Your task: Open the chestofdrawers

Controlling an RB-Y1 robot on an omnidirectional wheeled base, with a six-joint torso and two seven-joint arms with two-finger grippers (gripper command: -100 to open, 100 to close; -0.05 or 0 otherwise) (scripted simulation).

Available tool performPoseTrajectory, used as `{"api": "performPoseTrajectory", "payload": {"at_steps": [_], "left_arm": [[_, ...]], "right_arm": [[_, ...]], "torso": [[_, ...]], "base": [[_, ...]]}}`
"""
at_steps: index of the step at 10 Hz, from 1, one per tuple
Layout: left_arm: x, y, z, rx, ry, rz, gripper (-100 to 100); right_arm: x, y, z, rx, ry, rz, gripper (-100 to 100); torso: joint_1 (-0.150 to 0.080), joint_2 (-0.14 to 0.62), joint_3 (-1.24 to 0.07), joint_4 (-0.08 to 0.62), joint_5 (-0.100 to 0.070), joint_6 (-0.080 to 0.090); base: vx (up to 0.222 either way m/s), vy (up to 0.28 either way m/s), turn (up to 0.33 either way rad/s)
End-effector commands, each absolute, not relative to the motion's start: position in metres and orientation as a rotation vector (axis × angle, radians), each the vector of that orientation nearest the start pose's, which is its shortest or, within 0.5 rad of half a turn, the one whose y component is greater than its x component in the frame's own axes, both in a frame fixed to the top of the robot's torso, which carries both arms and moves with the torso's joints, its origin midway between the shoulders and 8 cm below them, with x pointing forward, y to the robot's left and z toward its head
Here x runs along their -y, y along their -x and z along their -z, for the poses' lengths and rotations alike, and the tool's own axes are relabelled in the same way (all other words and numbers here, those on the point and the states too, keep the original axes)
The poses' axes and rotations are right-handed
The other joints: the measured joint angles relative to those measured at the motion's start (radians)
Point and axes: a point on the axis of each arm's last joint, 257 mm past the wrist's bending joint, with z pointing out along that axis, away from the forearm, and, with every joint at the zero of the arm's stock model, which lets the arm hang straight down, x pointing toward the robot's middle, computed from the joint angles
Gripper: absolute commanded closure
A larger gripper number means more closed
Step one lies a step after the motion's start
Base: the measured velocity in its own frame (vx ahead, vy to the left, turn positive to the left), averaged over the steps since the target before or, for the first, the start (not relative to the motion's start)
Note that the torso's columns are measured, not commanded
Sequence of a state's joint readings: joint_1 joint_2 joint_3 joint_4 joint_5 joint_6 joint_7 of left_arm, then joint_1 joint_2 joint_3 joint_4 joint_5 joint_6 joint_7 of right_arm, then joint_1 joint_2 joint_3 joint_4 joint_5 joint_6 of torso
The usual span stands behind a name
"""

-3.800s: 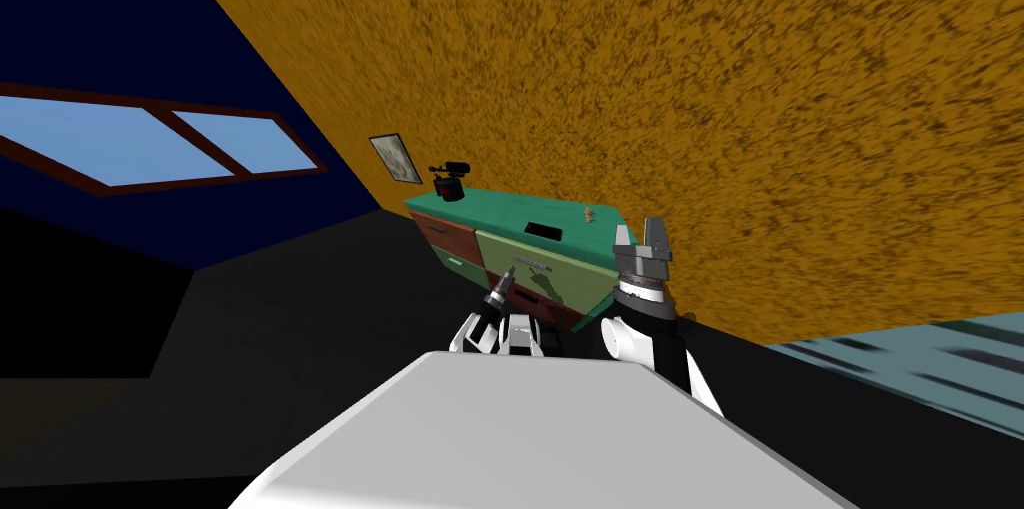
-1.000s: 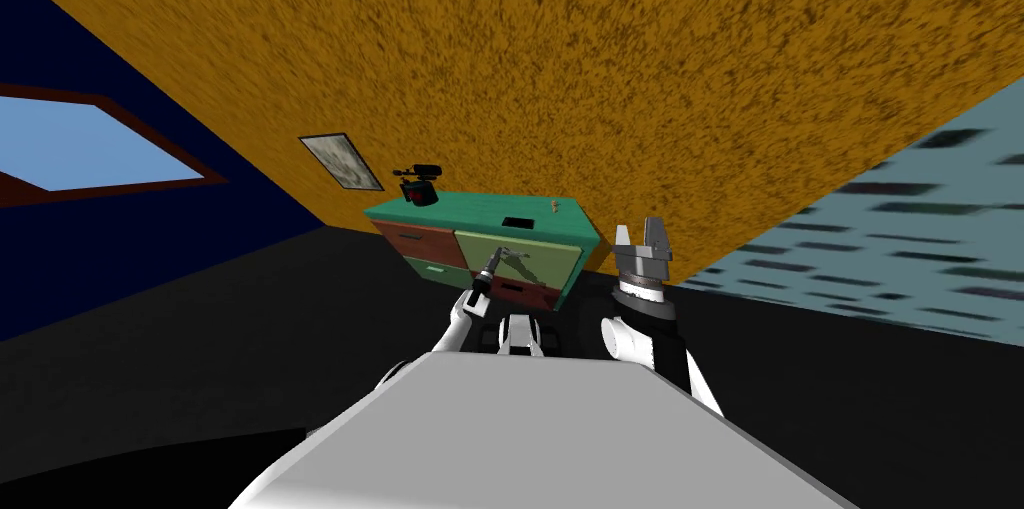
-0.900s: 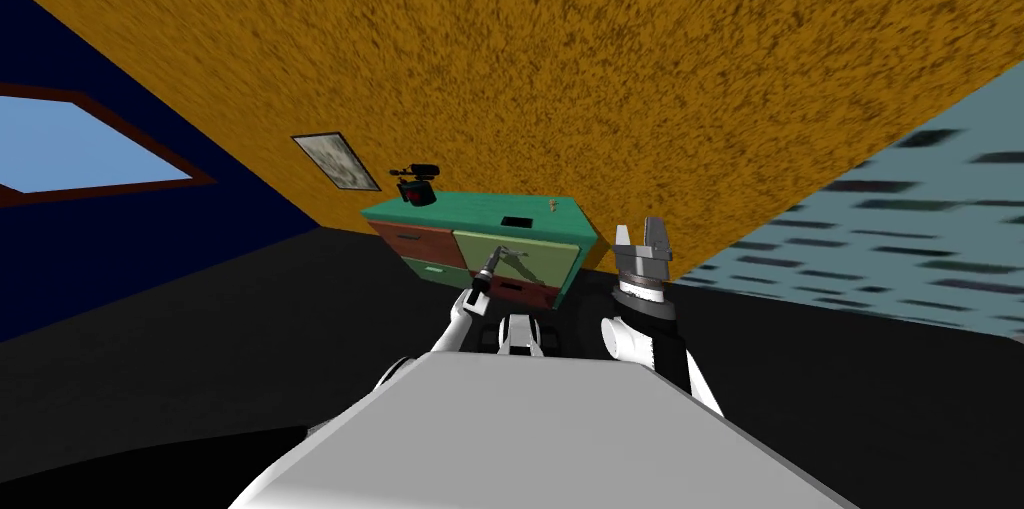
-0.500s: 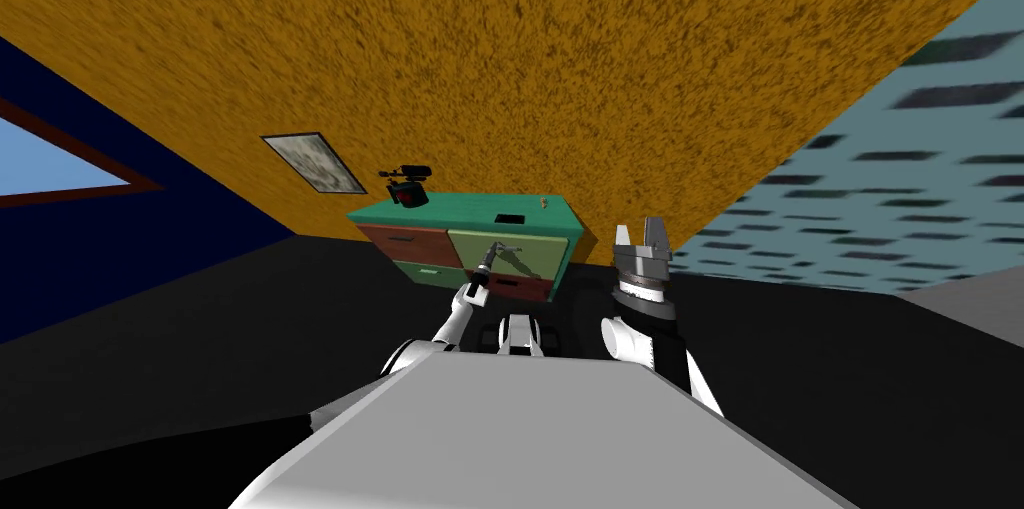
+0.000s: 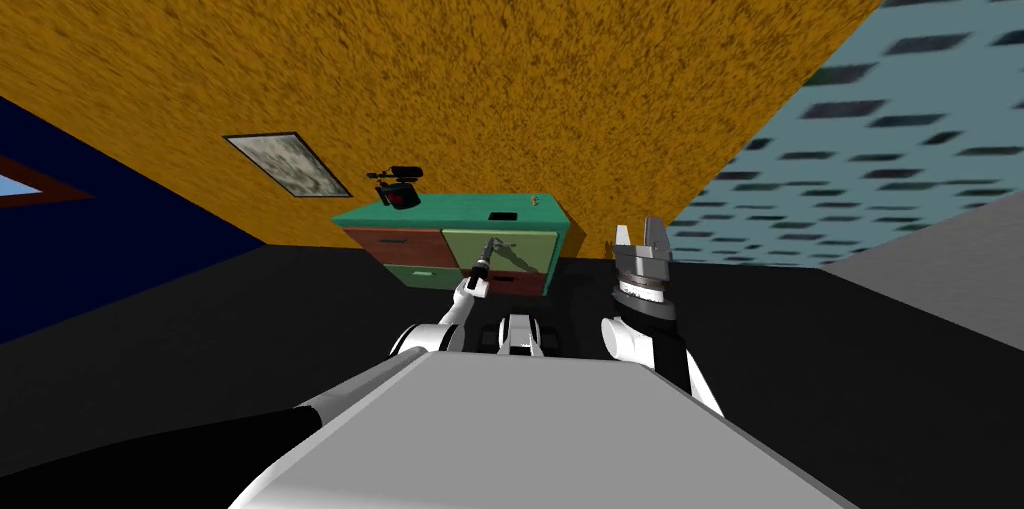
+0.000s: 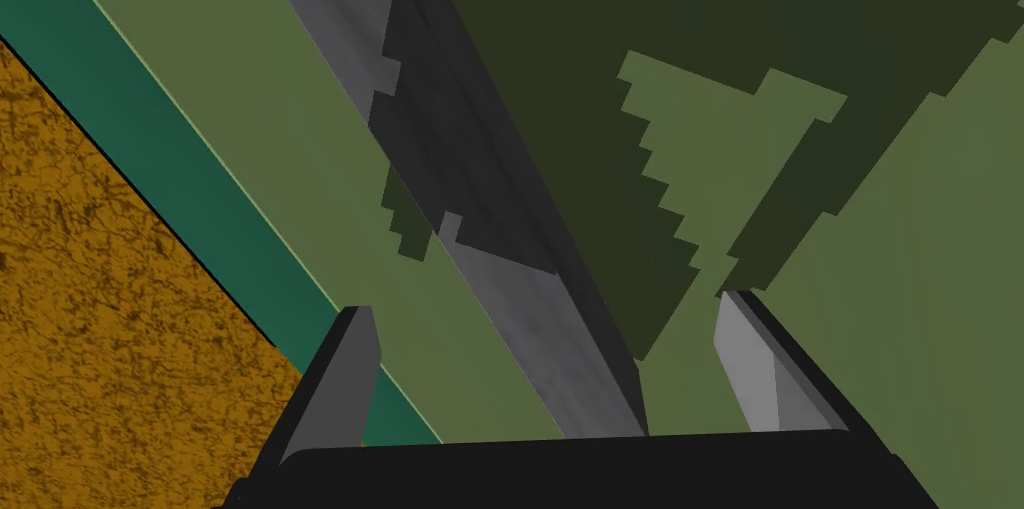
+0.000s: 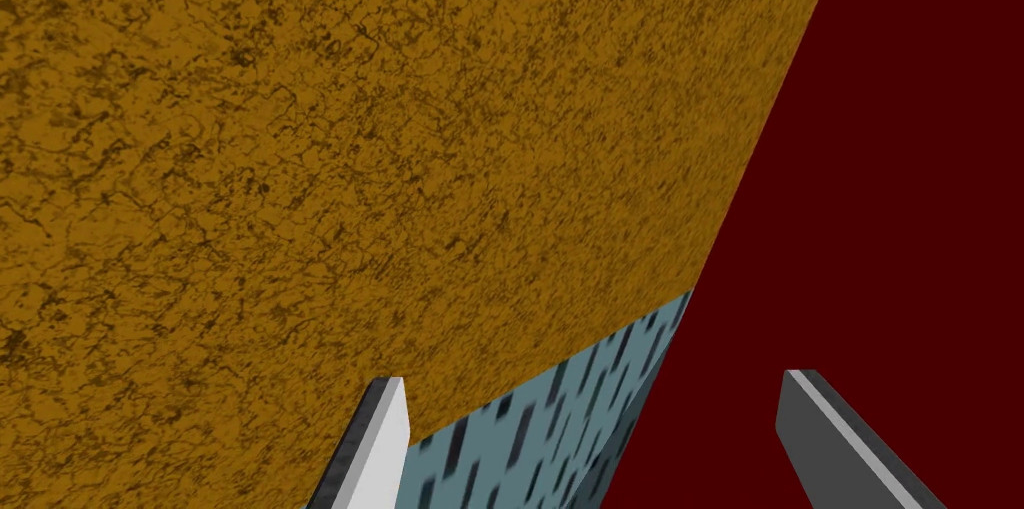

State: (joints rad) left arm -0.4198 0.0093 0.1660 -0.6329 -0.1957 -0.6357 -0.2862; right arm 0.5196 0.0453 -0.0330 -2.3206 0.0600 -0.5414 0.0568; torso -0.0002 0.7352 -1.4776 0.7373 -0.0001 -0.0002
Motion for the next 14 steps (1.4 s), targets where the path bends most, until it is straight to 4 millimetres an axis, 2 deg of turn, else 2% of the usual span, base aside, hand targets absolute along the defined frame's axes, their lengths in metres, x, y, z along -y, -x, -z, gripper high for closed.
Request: {"api": "performPoseTrajectory", "payload": {"at_steps": [1,2,3,4,5,7,8,9,10,12,13,14], "left_arm": [[-0.181,-0.581,0.308,-1.39,0.756,1.0,100],[-0.182,-0.581,0.306,-1.383,0.753,1.0,100],[-0.172,-0.57,0.316,-1.418,0.733,1.008,100],[-0.171,-0.565,0.318,-1.421,0.729,1.008,100],[-0.16,-0.556,0.319,-1.44,0.699,1.025,100],[-0.159,-0.553,0.313,-1.425,0.686,1.031,100],[-0.143,-0.54,0.321,-1.462,0.662,1.05,100],[-0.145,-0.537,0.316,-1.446,0.657,1.053,100],[-0.127,-0.527,0.319,-1.474,0.63,1.078,100],[-0.129,-0.52,0.318,-1.465,0.631,1.079,100],[-0.11,-0.508,0.311,-1.473,0.596,1.115,100],[-0.113,-0.503,0.319,-1.483,0.609,1.109,100]], "right_arm": [[0.286,-0.326,-0.044,-0.58,-0.575,-1.182,0],[0.286,-0.326,-0.044,-0.58,-0.575,-1.181,0],[0.286,-0.326,-0.044,-0.58,-0.575,-1.182,0],[0.286,-0.326,-0.044,-0.58,-0.575,-1.181,0],[0.286,-0.326,-0.044,-0.58,-0.575,-1.182,0],[0.286,-0.326,-0.044,-0.58,-0.575,-1.182,0],[0.286,-0.326,-0.044,-0.58,-0.575,-1.182,0],[0.286,-0.326,-0.044,-0.58,-0.575,-1.181,0],[0.286,-0.326,-0.044,-0.58,-0.575,-1.182,0],[0.286,-0.326,-0.044,-0.58,-0.575,-1.182,0],[0.286,-0.326,-0.044,-0.58,-0.575,-1.182,0],[0.286,-0.326,-0.044,-0.58,-0.575,-1.181,0]], "torso": [[0.001,0.0,0.0,0.0,0.0,0.0],[0.001,-0.002,-0.001,-0.001,0.0,-0.001],[0.0,-0.002,-0.001,-0.001,-0.001,0.0],[0.002,-0.005,-0.003,-0.003,0.0,-0.002],[0.004,-0.006,-0.003,-0.004,0.001,-0.002],[0.007,-0.007,-0.004,-0.004,0.001,-0.004],[0.007,-0.006,-0.003,-0.003,0.001,-0.003],[0.007,-0.007,-0.004,-0.005,0.001,-0.005],[0.008,-0.006,-0.003,-0.004,0.001,-0.006],[0.007,-0.004,-0.002,-0.004,0.001,-0.005],[0.008,-0.002,-0.001,-0.004,0.001,-0.005],[0.008,-0.003,-0.002,-0.003,0.001,-0.006]], "base": [[0.06,0.0,0.218],[0.085,-0.006,0.164],[0.119,-0.011,0.209],[0.107,-0.006,0.124],[0.099,0.007,0.213],[0.051,-0.006,0.066],[0.072,0.004,0.228],[0.075,-0.008,0.114],[0.089,-0.016,0.163],[0.065,-0.005,0.085],[0.076,-0.002,0.22],[0.082,-0.016,0.14]]}}
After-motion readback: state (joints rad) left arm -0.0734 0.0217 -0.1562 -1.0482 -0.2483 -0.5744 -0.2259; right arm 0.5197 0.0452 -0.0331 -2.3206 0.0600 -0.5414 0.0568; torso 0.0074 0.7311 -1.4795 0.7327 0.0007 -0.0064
